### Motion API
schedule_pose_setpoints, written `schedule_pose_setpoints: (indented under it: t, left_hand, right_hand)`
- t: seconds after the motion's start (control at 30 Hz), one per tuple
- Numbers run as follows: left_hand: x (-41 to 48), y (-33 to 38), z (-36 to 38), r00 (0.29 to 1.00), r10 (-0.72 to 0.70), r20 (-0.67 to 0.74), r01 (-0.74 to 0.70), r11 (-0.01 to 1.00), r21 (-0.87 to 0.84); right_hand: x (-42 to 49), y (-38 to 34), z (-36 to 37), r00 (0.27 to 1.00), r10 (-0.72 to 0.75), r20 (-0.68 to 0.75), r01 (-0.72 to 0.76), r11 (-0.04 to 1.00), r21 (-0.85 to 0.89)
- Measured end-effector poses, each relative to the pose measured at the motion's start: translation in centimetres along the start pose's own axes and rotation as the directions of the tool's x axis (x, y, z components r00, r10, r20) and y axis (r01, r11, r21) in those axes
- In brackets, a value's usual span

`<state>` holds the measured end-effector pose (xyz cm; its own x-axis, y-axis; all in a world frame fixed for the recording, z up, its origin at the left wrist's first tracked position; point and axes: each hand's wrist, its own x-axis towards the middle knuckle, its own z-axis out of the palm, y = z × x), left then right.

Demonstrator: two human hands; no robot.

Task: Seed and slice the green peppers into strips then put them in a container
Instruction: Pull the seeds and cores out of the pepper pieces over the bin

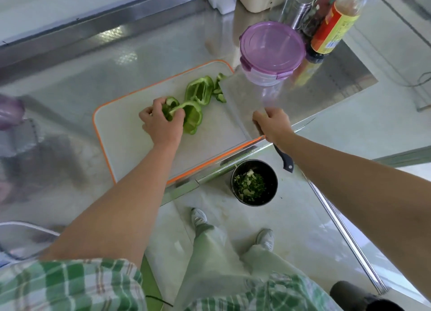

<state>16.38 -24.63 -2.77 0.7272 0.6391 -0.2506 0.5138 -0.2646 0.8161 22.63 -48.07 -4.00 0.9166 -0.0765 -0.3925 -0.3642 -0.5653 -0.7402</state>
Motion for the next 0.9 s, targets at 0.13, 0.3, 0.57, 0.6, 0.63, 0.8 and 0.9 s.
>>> schedule_pose_setpoints:
  t: [0.13, 0.3, 0.57, 0.6, 0.63, 0.8, 0.9]
  left_hand:
    - [-2.8, -1.8, 0.2, 0.990, -0.085, -0.114, 0.092, 0.994, 0.061]
    - [-5.2, -3.6, -0.2, 0.974, -0.133, -0.183, 0.150, 0.985, 0.081]
    - [-5.9, -4.8, -1.7, 0.971, -0.134, -0.200, 0.150, 0.987, 0.066]
    - [-5.8, -4.8, -2.0, 0.971, -0.132, -0.199, 0.148, 0.987, 0.070]
    - [-5.7, -4.8, -2.2, 0.971, -0.132, -0.199, 0.149, 0.986, 0.073]
    - [-4.9, -5.0, -3.6, 0.968, -0.137, -0.208, 0.152, 0.987, 0.058]
    - [-4.4, -5.5, -4.7, 0.965, -0.145, -0.218, 0.160, 0.986, 0.055]
  right_hand:
    - [-2.3, 2.1, -0.9, 1.000, -0.025, 0.000, 0.025, 0.998, -0.065]
    - [-3.9, 3.6, -1.4, 1.000, -0.029, -0.006, 0.028, 0.996, -0.087]
    - [-6.3, 2.5, 3.4, 0.994, 0.006, 0.111, 0.009, 0.991, -0.135]
    - [-6.5, 2.3, 4.3, 0.993, 0.004, 0.122, 0.013, 0.990, -0.137]
    - [-6.8, 2.1, 5.1, 0.991, 0.001, 0.135, 0.017, 0.991, -0.135]
    - [-7.5, 0.9, 7.1, 0.976, -0.035, 0.215, 0.073, 0.983, -0.168]
    - [-7.3, 0.9, 7.0, 0.977, -0.067, 0.202, 0.097, 0.985, -0.141]
